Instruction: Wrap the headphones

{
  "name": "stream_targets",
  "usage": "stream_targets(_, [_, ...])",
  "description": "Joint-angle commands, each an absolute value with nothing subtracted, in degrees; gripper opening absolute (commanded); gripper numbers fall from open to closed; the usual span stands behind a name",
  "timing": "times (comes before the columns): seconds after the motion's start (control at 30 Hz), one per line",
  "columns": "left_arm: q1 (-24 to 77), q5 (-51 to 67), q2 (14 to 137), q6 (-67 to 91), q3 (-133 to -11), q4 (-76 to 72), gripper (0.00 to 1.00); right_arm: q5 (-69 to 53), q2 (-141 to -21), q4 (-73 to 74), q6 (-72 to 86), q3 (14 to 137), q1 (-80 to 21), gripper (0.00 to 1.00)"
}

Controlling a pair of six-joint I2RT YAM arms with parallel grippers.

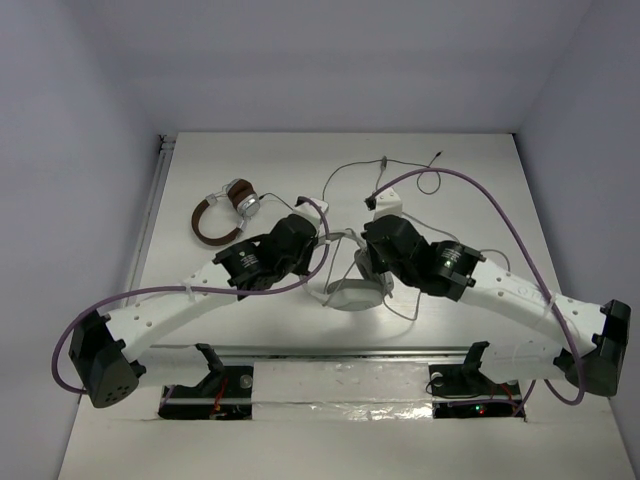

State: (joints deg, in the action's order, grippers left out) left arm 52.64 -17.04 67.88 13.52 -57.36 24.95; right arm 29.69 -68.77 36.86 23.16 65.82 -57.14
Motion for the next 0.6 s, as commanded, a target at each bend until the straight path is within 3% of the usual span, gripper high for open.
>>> stream_targets(0.0, [53.44,-10.2,65.39,10.72,-58.71,28.3,0.0,43.59,-69.43,36.56,22.41,67.85,-55.11,0.15])
stream_targets(0.1, [53.44,-8.79,65.13,10.99,-60.37,28.56,0.0,44.38,-69.52,35.6,23.38,66.45,-54.58,0.23])
stream_targets(0.33, [53.44,-9.75,65.74,11.07,-61.96,30.5,0.0,48.16,-69.0,35.68,25.23,66.09,-52.74,0.28])
stream_targets(0.57, [53.44,-11.6,66.18,11.95,-61.87,31.29,0.0,47.99,-67.24,34.46,25.05,65.66,-50.71,0.27])
